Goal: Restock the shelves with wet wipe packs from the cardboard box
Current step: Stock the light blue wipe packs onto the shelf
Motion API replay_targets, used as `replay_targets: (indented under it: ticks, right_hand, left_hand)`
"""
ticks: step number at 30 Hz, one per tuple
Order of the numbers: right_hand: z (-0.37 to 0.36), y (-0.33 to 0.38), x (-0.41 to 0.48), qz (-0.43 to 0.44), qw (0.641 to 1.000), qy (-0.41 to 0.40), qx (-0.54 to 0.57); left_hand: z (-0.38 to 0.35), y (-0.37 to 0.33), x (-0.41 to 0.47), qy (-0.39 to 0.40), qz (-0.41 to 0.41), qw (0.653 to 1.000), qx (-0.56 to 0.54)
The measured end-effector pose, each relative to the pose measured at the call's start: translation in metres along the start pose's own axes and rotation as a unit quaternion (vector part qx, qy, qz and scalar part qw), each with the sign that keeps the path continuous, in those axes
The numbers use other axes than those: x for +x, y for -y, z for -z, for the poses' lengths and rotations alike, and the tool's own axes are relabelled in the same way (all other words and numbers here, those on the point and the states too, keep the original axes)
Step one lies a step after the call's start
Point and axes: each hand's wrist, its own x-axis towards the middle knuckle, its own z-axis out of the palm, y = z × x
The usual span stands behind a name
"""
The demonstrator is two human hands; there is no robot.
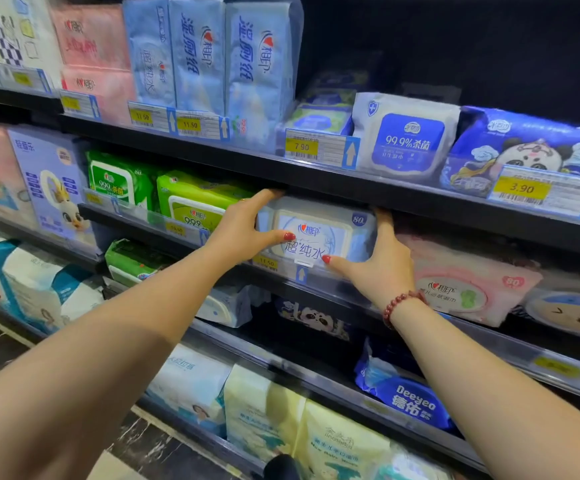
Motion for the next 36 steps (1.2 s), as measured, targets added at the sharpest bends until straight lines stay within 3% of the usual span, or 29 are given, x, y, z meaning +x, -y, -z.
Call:
replay_targets:
  ticks: [10,19,27,36]
  right_hand:
    - [-0.012,-0.009,0.001,0.003,0.999,-0.045,0.024]
    - [-0.017,-0.011,0.007,-0.013,0.995,-0.063,0.077]
    - [-0.021,-0.015,0.015,-0.017,0.993,-0.077,0.092]
    - [-0.024,-0.02,0.014,0.012,0.997,-0.039,0.067]
  left_hand:
    - [-0.01,0.005,0.005,-0.047,-0.018,0.997,0.05]
    - [-0.006,-0.005,0.011,-0.025,0.008,0.995,0.095]
    - [-0.011,0.002,0.02,-0.028,-0.005,0.997,0.066]
    - [-0.01,0.005,0.005,-0.024,-0.01,0.997,0.066]
